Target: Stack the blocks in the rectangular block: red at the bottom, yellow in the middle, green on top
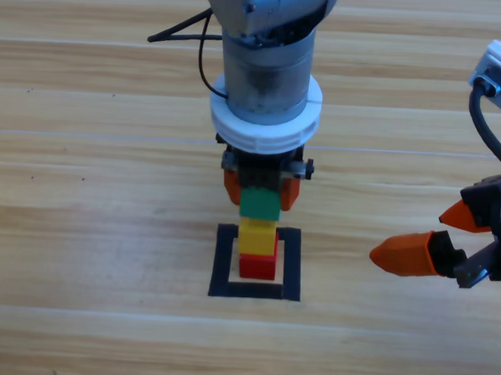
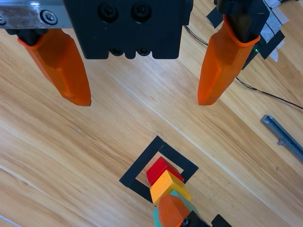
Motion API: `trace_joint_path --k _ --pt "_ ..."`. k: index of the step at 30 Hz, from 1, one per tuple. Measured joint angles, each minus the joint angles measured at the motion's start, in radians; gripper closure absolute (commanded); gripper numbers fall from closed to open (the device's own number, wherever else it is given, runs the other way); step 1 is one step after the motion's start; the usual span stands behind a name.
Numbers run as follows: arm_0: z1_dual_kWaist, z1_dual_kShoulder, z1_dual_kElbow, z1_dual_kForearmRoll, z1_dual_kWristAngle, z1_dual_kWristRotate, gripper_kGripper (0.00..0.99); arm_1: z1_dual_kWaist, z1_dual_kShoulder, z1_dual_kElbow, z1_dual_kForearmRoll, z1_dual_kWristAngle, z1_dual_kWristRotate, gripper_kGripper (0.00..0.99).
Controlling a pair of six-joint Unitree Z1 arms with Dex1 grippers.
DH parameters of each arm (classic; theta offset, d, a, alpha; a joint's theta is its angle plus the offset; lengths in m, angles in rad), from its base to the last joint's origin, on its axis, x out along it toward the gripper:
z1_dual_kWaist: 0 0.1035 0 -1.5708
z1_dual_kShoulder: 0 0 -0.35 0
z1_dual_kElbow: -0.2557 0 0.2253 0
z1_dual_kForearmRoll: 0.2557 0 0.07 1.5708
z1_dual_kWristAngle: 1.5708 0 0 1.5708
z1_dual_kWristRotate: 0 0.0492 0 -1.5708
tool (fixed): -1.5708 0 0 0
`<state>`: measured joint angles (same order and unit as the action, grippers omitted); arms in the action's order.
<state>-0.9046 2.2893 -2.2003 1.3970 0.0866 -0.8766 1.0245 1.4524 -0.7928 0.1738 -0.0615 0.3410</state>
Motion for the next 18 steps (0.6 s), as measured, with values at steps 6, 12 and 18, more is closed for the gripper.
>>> trace_joint_path --k 6,12,18 --pt "0.0 0.0 0.012 0.0 0.0 0.007 0.99 0.0 0.0 0.0 0.0 0.0 0.0 0.0" --pt "0.0 0.0 0.013 0.0 0.0 0.007 0.99 0.0 0.0 0.0 0.0 0.0 0.0 0.0" --pt "0.0 0.008 0.013 0.0 0.0 0.007 0.99 0.0 0.0 0.001 0.0 0.0 0.0 0.0"
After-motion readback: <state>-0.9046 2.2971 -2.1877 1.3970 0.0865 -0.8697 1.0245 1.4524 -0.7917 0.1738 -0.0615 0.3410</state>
